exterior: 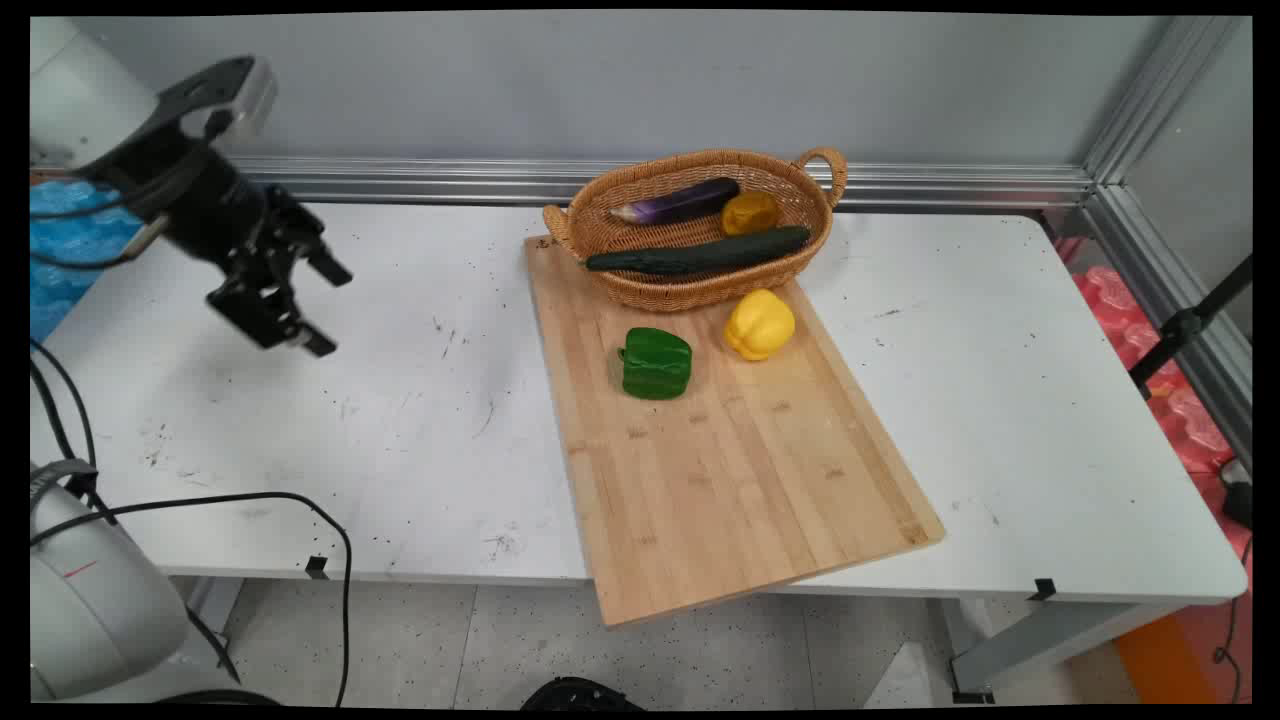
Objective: Pick up the cucumber from the vegetable basket
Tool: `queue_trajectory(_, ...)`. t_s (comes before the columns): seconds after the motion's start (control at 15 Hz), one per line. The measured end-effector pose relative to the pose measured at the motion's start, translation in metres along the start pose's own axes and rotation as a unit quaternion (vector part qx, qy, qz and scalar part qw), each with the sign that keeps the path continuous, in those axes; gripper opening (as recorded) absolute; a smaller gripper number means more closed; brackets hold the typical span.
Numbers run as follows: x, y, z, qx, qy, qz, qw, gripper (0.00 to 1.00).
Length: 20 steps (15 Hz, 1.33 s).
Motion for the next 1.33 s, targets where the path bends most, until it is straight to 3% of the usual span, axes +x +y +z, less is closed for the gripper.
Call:
queue_trajectory(0.27,0.032,-0.018,0.002,0.019,0.037,-0.037,0.9984,1.00)
queue_trajectory(0.67,0.103,-0.051,0.022,0.042,0.082,-0.068,0.9934,1.00)
queue_trajectory(1.0,0.164,-0.078,0.058,0.053,0.105,-0.088,0.9892,1.00)
queue_trajectory(1.33,0.213,-0.099,0.101,0.059,0.112,-0.108,0.9860,1.00)
